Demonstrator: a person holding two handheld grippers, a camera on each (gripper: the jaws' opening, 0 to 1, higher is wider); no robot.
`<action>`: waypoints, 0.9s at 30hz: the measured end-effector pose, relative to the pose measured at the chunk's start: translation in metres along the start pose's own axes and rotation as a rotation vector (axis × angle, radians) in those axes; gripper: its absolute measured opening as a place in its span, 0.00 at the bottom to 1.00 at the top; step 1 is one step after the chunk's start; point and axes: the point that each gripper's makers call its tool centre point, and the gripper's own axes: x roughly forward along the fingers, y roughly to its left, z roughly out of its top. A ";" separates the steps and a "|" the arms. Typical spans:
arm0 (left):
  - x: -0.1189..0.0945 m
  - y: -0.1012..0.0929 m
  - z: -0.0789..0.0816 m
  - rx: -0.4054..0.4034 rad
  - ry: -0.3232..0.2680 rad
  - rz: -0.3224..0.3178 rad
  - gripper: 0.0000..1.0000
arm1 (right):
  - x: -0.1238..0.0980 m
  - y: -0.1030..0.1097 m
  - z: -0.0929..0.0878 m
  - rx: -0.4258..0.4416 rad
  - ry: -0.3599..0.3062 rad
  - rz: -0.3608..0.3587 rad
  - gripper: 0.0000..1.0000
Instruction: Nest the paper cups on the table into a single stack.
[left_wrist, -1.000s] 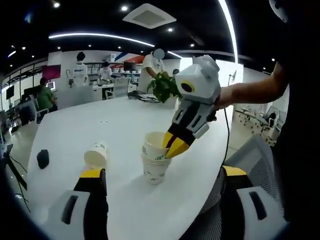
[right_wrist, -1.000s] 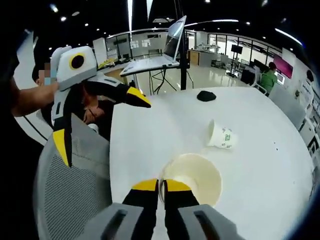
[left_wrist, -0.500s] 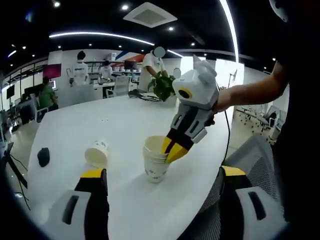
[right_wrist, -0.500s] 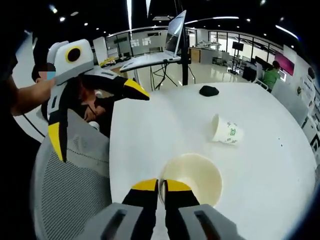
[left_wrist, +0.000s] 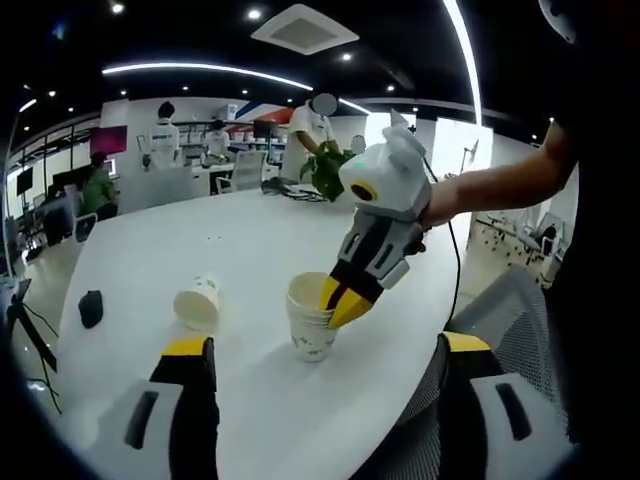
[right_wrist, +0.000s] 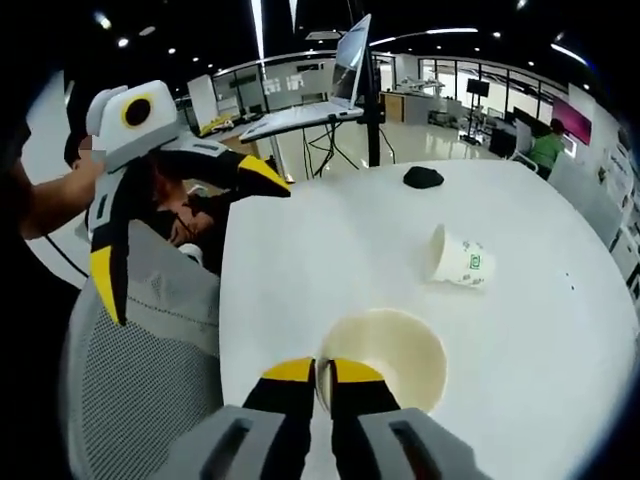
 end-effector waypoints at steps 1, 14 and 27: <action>0.000 0.000 0.000 0.000 0.001 0.000 0.90 | 0.000 0.000 0.001 0.002 -0.001 0.001 0.02; 0.000 0.001 -0.001 0.000 0.004 0.002 0.90 | 0.003 0.001 -0.004 0.014 0.005 0.006 0.04; 0.000 0.002 -0.001 0.000 0.005 0.005 0.90 | -0.004 0.005 0.001 -0.002 -0.024 0.003 0.04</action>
